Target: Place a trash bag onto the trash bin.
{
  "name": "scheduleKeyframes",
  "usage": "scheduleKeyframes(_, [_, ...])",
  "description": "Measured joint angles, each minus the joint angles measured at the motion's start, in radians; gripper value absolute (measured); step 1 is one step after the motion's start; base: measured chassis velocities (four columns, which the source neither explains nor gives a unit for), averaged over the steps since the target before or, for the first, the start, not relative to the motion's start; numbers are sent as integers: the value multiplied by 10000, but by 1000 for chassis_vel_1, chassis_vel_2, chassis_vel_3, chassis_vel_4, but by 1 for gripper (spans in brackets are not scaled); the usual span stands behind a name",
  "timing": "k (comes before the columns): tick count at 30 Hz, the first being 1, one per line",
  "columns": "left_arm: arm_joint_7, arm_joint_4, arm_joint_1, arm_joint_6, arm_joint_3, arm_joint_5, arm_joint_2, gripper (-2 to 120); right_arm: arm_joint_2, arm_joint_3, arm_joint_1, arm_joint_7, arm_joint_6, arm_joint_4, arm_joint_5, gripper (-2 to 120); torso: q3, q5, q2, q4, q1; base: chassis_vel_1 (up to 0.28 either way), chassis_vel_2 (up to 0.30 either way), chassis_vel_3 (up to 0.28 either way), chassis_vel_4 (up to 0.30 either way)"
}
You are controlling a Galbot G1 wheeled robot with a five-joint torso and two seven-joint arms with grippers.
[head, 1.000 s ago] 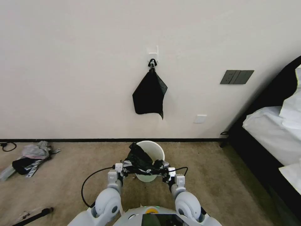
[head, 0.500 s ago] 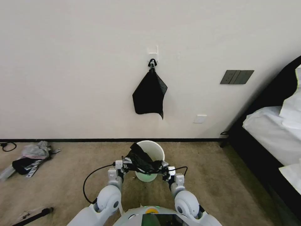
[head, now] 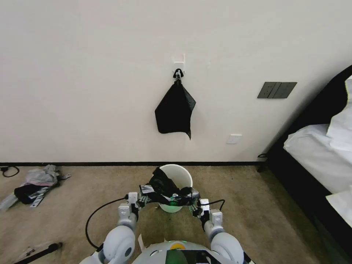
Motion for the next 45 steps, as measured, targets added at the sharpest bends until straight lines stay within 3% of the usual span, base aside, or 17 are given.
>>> scheduleKeyframes(8, [687, -826, 935, -270, -996, 322, 428, 95, -409, 174, -754, -311, 279, 737, -498, 90, -1, 0, -1, 1, 0, 0, 0, 0, 0])
scheduleKeyframes(12, [1176, -931, 1183, -415, -1297, -4, 791, 99, -645, 166, -1031, -501, 590, 944, -645, 99, 0, 0, 0, 0, 0, 0, 0, 0, 0])
scheduleKeyframes(21, [2620, -934, 1580, -835, -1401, 54, 1605, 100, -914, 212, -1145, -809, 1182, 1115, -1112, 100, 0, 0, 0, 0, 0, 0, 0, 0, 0])
scheduleKeyframes(29, [3175, -1186, 1834, -1130, -1587, 329, 1827, 100, -1051, 411, -1342, -874, 1424, 1588, -1113, 100, 0, 0, -1, 0, 0, 0, 0, 0, 0])
scheduleKeyframes(32, [3714, -1395, 2324, -2104, -1740, 1602, 1933, 100, -1190, 534, -1378, -1199, 1967, 1902, -1233, 100, 0, 0, 0, -1, 0, 0, 0, 0, 0])
scheduleKeyframes(34, [3737, -1412, 2360, -2156, -1748, 1668, 1933, 100, -1203, 542, -1371, -1225, 1993, 1915, -1242, 100, 0, 0, 0, -1, 0, 0, 0, 0, 0])
scheduleKeyframes(38, [3872, -1620, 2674, -2977, -1844, 2519, 1673, 100, -1397, 730, -1017, -1563, 2126, 2187, -1023, 100, 0, 1, 0, 1, 0, 0, 0, 0, 0])
scheduleKeyframes(41, [3692, -1827, 2613, -3322, -2054, 2770, 909, 100, -1736, 1104, 246, -2037, 1795, 2259, 309, 100, 0, 1, 0, -1, 0, 0, 0, 0, 0])
scheduleKeyframes(45, [3713, -1917, 2545, -3356, -2324, 3070, 266, 100, -2059, 1157, 1545, -2285, 1139, 1822, 1077, 100, 0, 2, 0, 2, 0, 0, 0, 0, 0])
